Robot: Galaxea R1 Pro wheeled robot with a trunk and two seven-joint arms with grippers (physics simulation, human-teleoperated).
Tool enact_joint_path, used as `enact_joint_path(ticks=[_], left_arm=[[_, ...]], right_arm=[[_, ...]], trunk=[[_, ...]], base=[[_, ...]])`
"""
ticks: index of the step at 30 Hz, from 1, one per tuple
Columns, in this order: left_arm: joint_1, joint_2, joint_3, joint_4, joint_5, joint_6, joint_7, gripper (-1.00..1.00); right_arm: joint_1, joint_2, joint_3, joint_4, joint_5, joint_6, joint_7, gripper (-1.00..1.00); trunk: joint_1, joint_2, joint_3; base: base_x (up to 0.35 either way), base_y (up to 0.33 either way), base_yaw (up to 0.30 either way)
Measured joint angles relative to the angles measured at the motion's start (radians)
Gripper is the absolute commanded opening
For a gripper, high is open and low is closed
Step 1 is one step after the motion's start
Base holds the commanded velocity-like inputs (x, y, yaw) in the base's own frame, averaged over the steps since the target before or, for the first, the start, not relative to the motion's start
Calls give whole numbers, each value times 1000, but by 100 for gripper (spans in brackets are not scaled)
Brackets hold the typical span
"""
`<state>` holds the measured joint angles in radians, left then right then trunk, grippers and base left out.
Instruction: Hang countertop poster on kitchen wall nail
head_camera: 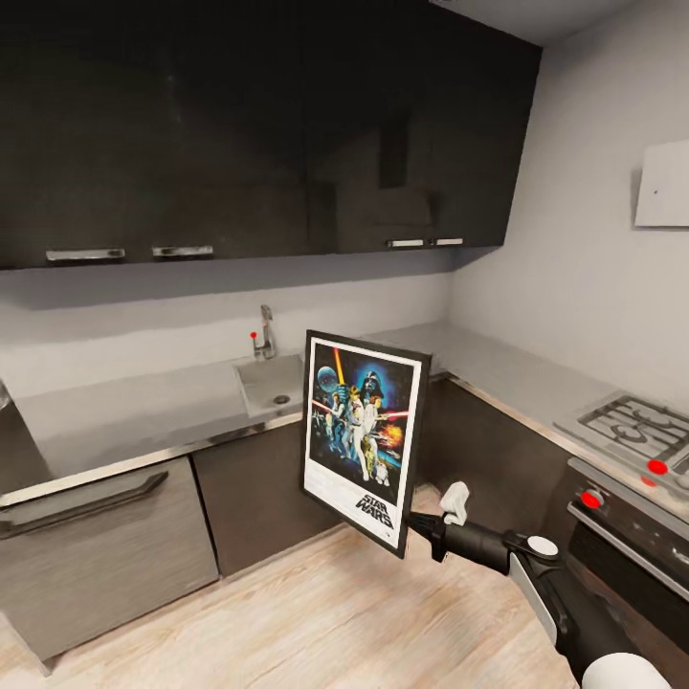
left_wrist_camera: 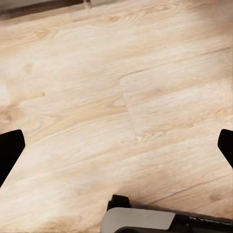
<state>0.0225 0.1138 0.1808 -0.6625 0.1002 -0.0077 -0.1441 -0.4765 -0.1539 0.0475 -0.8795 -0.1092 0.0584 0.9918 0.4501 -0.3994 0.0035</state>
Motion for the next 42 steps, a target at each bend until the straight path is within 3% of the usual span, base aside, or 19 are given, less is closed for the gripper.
enact_joint_path(ticks=[42], left_arm=[[0, 3, 10, -8, 1, 0, 0, 100]], right_arm=[[0, 3, 2, 0, 1, -1, -3, -100]], trunk=[[0, 0, 0]], base=[[-145, 145, 241]])
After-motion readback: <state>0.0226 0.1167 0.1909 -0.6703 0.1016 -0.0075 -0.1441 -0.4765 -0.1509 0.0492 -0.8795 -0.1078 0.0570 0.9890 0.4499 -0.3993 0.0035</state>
